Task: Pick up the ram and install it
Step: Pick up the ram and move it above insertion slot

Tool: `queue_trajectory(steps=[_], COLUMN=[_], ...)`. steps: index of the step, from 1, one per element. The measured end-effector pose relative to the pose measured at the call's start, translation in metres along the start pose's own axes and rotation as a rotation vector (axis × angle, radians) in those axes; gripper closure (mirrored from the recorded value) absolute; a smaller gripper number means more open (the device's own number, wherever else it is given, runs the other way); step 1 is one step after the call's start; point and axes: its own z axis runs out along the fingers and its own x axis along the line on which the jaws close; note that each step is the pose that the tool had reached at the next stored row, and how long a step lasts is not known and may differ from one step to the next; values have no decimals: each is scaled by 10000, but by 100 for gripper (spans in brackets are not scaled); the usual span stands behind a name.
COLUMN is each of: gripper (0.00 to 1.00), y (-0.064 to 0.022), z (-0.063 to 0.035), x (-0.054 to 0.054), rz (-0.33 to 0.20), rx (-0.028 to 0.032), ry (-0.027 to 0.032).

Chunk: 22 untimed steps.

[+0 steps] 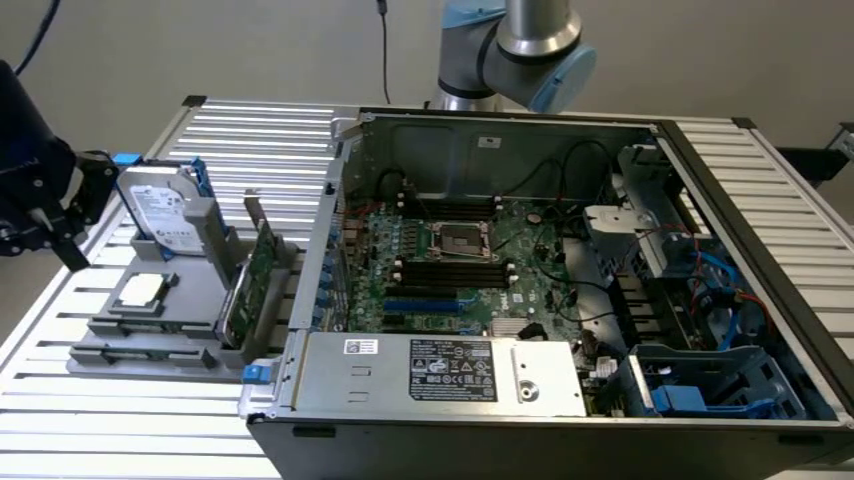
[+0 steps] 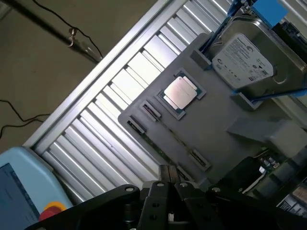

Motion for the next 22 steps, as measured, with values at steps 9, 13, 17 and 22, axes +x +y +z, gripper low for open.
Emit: queue_trajectory(steps=[9,13,17,22], gripper=[89,89,89,89], y=[-3,-4,-5,-7], z=[54,81,107,140], x=[-2,-2,-3,-4], rz=[-1637,-2362,-3090,-3994], rx=[49,71,93,120], ry=[83,119,155,200])
